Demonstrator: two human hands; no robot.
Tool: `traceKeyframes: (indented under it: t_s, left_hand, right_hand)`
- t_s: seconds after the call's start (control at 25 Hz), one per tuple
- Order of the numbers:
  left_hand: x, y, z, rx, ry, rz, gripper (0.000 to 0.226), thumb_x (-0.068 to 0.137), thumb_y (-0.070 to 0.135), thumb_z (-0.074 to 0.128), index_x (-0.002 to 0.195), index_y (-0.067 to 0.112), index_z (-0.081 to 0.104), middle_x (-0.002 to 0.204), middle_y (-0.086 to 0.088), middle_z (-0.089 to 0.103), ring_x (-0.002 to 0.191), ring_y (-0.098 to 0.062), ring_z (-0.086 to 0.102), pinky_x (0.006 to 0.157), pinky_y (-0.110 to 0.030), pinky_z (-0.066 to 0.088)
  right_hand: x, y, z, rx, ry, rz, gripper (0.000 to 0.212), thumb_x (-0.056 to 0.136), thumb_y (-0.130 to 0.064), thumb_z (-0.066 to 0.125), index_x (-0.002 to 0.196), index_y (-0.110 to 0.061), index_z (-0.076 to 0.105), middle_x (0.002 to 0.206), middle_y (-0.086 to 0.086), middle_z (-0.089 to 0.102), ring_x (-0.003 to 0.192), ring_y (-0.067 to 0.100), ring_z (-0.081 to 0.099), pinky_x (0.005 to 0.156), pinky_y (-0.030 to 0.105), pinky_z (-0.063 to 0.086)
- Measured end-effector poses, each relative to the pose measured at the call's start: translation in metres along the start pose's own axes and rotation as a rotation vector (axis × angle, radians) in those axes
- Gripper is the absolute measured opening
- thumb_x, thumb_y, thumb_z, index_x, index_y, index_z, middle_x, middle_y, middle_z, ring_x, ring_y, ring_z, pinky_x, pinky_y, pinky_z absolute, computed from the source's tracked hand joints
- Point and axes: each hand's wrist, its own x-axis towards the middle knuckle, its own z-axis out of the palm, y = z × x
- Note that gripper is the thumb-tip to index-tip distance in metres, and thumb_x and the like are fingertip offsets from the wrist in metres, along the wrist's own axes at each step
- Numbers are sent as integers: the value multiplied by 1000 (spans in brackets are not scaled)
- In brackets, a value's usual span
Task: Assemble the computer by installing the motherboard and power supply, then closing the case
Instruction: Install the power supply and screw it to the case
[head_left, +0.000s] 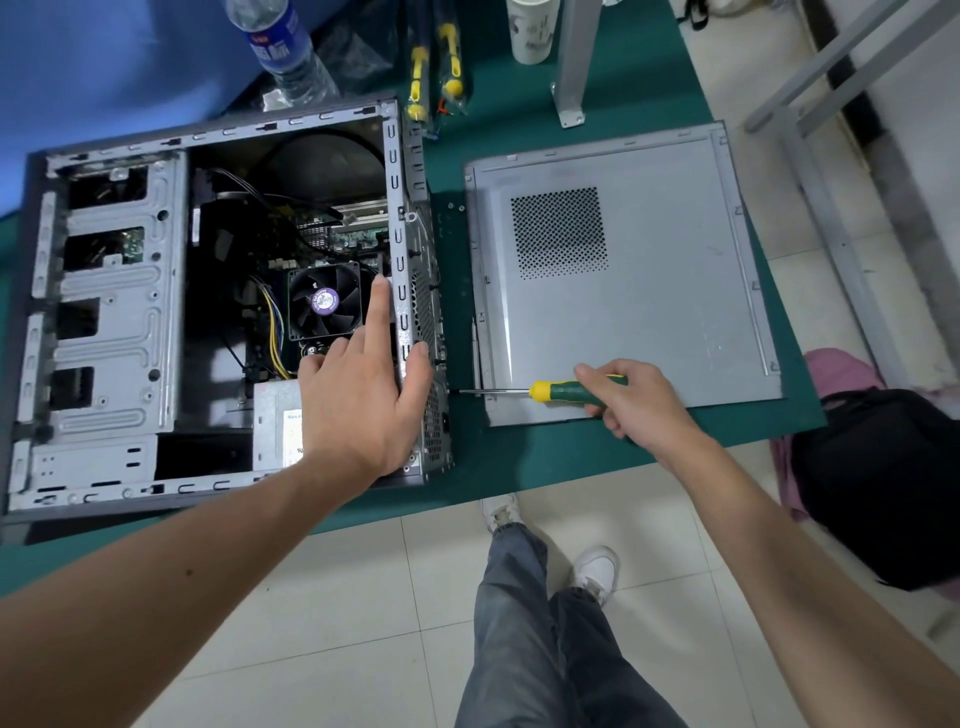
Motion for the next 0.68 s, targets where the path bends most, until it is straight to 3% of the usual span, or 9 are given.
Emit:
traceKeyframes:
  t_s: [0.12, 0.2, 0.28, 0.44, 0.52, 0.6, 0.68]
  left_hand:
    - [1, 1, 0, -1, 1, 1, 68, 98, 54, 17, 158, 24, 8, 86, 9, 48, 88, -23, 54, 93, -56, 39]
    - [1, 1, 1, -2, 8, 4, 67, 98, 54, 18, 157, 24, 8, 86, 9, 48, 88, -23, 54, 93, -57, 40]
    - [1, 0, 2, 2, 9, 0, 67, 98, 53, 20, 157, 24, 8, 86, 9, 48, 88, -24, 54, 93, -57, 40]
    - [-1, 2, 1, 7, -2, -6, 67, 98, 53, 19, 158, 24, 8, 85, 8, 47, 84, -17, 46, 93, -57, 39]
    - [-1, 1, 0, 10, -8, -10, 67, 98, 53, 18, 158, 24, 7, 85, 8, 48, 84, -17, 45, 94, -57, 39]
    - [0, 0, 0, 8, -16, -8, 67, 98, 53, 18, 158, 24, 7, 83, 8, 49, 85, -19, 49, 93, -56, 40]
    - [0, 0, 0, 12, -19, -13, 68, 98, 53, 18, 158, 23, 7, 82, 8, 48, 82, -17, 45, 93, -55, 40]
  right_hand:
    - [-2, 3, -4, 85, -53, -124, 18, 90, -25, 70, 106, -23, 62, 71, -1, 67, 60, 11, 64, 69, 32, 55]
    - [2, 2, -6, 81, -11, -105, 18, 90, -18, 70, 107, -19, 65, 69, 0, 68, 57, 13, 65, 69, 36, 57]
    - [5, -4, -7, -24, -24, -39, 14, 90, -28, 70, 102, -23, 67, 61, 1, 66, 50, 13, 60, 57, 31, 51]
    - [8, -14, -13, -122, -66, -31, 20, 88, -44, 67, 92, -24, 67, 61, 1, 65, 49, 14, 56, 54, 32, 50]
    - [7, -14, -20, -25, -31, -73, 19, 87, -41, 71, 88, -22, 69, 59, -7, 62, 48, 9, 54, 51, 26, 50]
    - [5, -10, -31, 168, 65, -67, 18, 87, -35, 72, 86, -17, 69, 69, 0, 66, 51, 10, 52, 49, 22, 47]
    - [1, -9, -35, 479, 5, 14, 19, 86, -29, 72, 91, -11, 67, 78, 11, 71, 56, 13, 56, 51, 22, 49]
